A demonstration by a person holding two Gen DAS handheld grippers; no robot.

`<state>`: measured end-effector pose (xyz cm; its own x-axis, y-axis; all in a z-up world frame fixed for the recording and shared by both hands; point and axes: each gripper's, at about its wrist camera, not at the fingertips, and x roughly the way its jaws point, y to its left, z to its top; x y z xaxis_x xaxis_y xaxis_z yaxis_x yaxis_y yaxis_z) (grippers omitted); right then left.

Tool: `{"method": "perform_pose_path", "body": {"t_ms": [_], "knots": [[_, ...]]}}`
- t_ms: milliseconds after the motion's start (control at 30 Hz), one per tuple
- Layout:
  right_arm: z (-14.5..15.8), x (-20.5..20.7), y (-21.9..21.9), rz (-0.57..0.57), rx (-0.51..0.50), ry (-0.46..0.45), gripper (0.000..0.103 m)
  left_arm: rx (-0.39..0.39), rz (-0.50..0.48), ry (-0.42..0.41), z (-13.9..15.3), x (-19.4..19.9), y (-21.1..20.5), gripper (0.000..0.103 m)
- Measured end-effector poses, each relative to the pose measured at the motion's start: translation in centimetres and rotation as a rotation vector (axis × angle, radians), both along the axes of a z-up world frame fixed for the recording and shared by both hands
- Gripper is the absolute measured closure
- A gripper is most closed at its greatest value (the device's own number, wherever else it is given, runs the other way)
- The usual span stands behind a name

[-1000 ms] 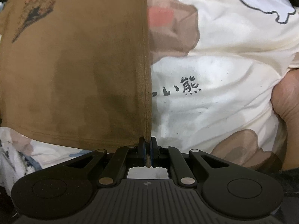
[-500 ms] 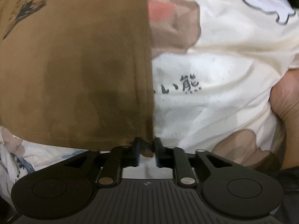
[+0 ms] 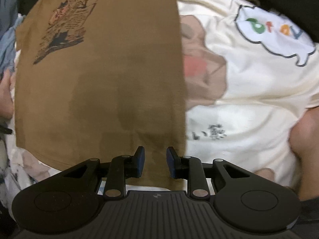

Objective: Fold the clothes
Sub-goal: 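Open both tools to release the folded hem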

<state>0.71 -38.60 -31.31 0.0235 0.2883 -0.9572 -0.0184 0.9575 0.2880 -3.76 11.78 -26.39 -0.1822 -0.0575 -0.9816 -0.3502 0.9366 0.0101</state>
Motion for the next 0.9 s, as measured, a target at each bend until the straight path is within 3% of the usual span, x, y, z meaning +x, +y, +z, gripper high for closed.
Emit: {"method": "perform_pose_path", "body": {"t_ms": [333,833,900], "knots": [[-4.0,-0.5,2.2,0.066,-0.077,0.073,0.074,0.017,-0.004,0.066,-3.8,-0.9,-0.2,0.093],[-4.2,0.0,3.0,0.098,-0.132,0.094,0.074,0.017,0.014,0.088,-2.2,-0.8,-0.2,0.091],[-3.8,0.2,3.0,0.095,-0.122,0.098,0.073,0.01,0.026,0.087,-1.4,-0.6,-0.1,0.085]]}}
